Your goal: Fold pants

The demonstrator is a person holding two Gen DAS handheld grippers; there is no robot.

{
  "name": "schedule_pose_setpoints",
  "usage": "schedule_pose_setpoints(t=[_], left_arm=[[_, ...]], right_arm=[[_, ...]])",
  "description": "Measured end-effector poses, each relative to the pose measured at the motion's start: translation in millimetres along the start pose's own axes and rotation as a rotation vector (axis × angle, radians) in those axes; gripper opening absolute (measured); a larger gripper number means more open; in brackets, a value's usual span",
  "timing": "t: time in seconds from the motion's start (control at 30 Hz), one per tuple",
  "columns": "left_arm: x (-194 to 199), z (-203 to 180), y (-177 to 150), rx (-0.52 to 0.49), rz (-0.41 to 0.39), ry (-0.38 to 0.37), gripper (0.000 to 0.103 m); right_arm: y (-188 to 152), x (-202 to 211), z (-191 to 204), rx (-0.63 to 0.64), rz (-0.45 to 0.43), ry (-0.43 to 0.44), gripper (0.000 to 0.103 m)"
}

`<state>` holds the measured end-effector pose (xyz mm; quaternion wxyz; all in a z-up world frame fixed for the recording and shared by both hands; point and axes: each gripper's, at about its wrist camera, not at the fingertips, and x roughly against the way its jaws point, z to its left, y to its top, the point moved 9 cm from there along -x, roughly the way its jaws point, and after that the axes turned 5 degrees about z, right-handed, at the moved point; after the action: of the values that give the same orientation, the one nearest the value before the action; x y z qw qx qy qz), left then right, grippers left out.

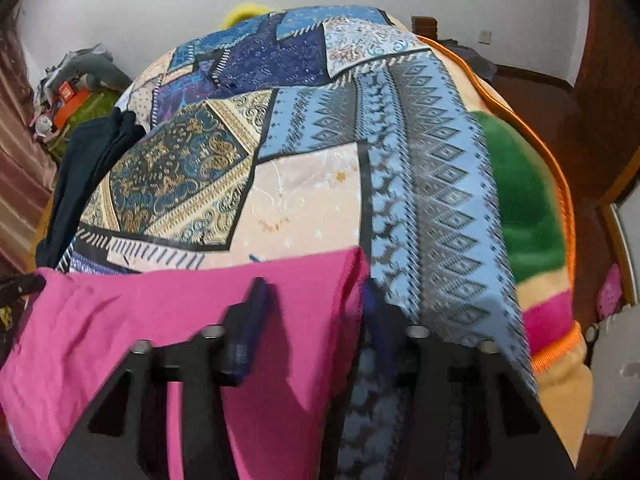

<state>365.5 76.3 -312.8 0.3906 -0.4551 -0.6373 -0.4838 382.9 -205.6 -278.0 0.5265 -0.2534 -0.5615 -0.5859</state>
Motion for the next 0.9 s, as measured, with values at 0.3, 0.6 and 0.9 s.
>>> schedule_pose_setpoints(t=[0.3,0.6,0.9], left_arm=[[4.1,2.2,-8.5,-0.064,-0.061,0.158,0.005],[9.7,7.7,-8.0,-0.048,-0.051,0.165,0.013],[43.5,-4.6,3.3,-0.081,-0.141,0.195,0.041]], right_arm=[[-2.8,-3.9,5.7,0.106,-0.017,-0.109,0.005],[1.4,-2.4,6.5,0.122,-0.011,-0.156,0.010],[12.7,49.2,36.0,0.171,-0.120,-0.144,0.044]])
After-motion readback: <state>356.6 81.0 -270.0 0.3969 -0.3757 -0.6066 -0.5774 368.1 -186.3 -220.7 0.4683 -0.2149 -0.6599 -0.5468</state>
